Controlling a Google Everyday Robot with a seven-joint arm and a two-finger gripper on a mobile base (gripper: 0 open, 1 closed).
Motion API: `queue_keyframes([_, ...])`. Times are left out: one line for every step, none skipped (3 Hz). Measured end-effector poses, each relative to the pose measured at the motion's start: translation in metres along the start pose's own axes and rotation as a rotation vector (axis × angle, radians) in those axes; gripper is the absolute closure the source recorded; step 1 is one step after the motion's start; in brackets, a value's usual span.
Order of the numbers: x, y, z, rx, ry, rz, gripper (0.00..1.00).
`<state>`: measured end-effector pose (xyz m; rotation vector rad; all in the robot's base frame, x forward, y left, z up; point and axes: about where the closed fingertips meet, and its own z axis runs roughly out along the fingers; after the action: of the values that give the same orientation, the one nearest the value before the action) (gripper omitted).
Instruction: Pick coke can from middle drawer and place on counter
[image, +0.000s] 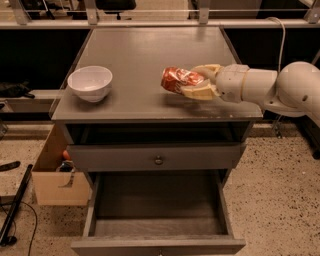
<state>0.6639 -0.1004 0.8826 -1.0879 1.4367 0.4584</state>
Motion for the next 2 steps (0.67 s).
queue_keyframes([0.0000, 0.0000, 0.0000, 0.000, 0.000, 0.000, 0.81])
queue_keyframes([0.0000, 0.0000, 0.0001, 0.000, 0.000, 0.000, 0.58])
